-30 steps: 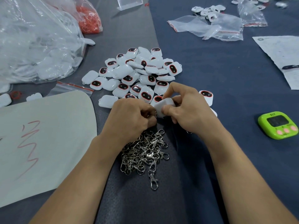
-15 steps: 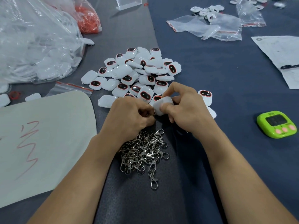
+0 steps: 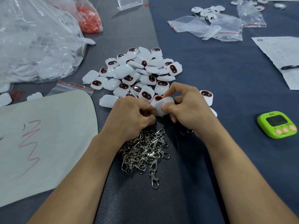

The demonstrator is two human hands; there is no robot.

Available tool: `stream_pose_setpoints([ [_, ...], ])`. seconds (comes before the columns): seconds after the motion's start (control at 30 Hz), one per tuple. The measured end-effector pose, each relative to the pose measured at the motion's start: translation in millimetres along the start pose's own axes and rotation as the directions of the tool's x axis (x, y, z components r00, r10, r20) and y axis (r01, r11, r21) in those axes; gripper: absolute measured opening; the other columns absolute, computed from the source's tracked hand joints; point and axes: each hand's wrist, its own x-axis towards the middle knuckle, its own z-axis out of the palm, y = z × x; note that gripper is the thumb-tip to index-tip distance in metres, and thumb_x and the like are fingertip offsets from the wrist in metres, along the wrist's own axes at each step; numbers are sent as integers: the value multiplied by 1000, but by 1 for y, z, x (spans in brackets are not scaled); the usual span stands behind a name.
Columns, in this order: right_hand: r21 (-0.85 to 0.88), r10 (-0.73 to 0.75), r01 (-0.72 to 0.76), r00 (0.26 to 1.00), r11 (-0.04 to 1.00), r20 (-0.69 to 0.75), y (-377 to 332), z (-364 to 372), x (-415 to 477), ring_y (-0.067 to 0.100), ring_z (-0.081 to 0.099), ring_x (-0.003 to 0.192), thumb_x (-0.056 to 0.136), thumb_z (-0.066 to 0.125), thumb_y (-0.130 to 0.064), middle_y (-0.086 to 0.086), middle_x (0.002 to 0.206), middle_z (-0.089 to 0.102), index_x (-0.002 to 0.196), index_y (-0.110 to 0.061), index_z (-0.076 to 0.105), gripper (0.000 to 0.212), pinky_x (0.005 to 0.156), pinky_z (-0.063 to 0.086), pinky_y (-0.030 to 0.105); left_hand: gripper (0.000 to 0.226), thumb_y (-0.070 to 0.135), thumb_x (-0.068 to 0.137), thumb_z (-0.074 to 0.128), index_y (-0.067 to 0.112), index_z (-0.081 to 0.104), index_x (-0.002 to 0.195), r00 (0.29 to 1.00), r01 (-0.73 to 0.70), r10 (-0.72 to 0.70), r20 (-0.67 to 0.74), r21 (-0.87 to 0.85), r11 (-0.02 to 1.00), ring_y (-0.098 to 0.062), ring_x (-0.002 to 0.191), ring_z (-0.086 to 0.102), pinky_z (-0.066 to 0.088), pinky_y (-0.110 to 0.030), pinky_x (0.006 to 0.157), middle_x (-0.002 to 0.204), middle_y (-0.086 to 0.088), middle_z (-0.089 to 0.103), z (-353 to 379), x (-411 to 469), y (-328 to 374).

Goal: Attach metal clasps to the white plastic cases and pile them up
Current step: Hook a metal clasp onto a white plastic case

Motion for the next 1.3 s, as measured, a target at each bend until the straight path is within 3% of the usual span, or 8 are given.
stream_pose_setpoints([
  [0.2,-45,-9,10,1000,999,11,0,0,1,8,45,41,84,73,-13,-4,49,62,85,-25,62,16,54,40,29,15,36,65,71,42,73,79,1000,23,-23,-4,-13,1000,-6,63,59,36,-11,56,66,17,64,1,-2,1],
  [0.27,-54,-12,12,1000,998,11,0,0,1,10,44,42,83,72,-13,-3,48,61,85,-25,62,16,53,41,29,4,35,65,72,39,71,66,999,45,-45,-3,-23,999,-6,61,58,35,-10,55,62,17,63,1,-2,2],
  [0.33,-56,-11,12,1000,998,15,-1,-1,0,12,43,42,83,70,-12,-1,48,60,86,-24,63,15,51,41,29,14,35,65,72,43,65,57,999,46,-46,-21,-20,999,-5,59,57,33,-8,54,58,17,61,1,-2,2],
  [0.43,-53,-20,20,1000,998,7,-2,0,-3,13,45,43,82,70,-12,1,49,62,85,-24,63,14,48,42,29,1,36,64,74,37,74,65,997,76,-77,-27,-22,997,-4,58,59,36,-8,54,58,14,64,1,-3,2],
  [0.57,-35,-11,11,1000,999,-1,-2,3,-7,11,51,40,80,68,-14,2,49,65,84,-25,62,13,44,40,23,13,40,60,72,33,77,69,992,116,-116,-53,7,993,-2,52,55,35,-8,50,55,17,62,3,-2,2],
  [0.87,343,172,-164,985,925,7,-9,1,-2,23,49,44,86,71,-1,17,58,63,88,-12,62,14,38,34,26,12,18,72,85,29,78,72,972,62,-109,-207,-221,973,0,48,47,39,-14,52,53,15,57,1,-4,1],
  [1.03,500,241,-245,968,831,74,-13,-5,-3,16,48,40,90,66,3,6,55,62,92,-6,60,11,37,31,22,26,6,73,86,27,81,86,967,-1,-71,-243,-285,958,-1,50,45,37,-13,51,57,14,57,0,-4,6],
  [1.3,587,245,-296,955,753,166,-19,-8,-6,14,45,39,91,61,2,6,58,64,93,-7,60,9,37,27,20,27,10,73,88,31,78,86,951,-80,-20,-308,-311,947,-17,71,68,51,-26,65,76,2,74,-5,-4,11],
])
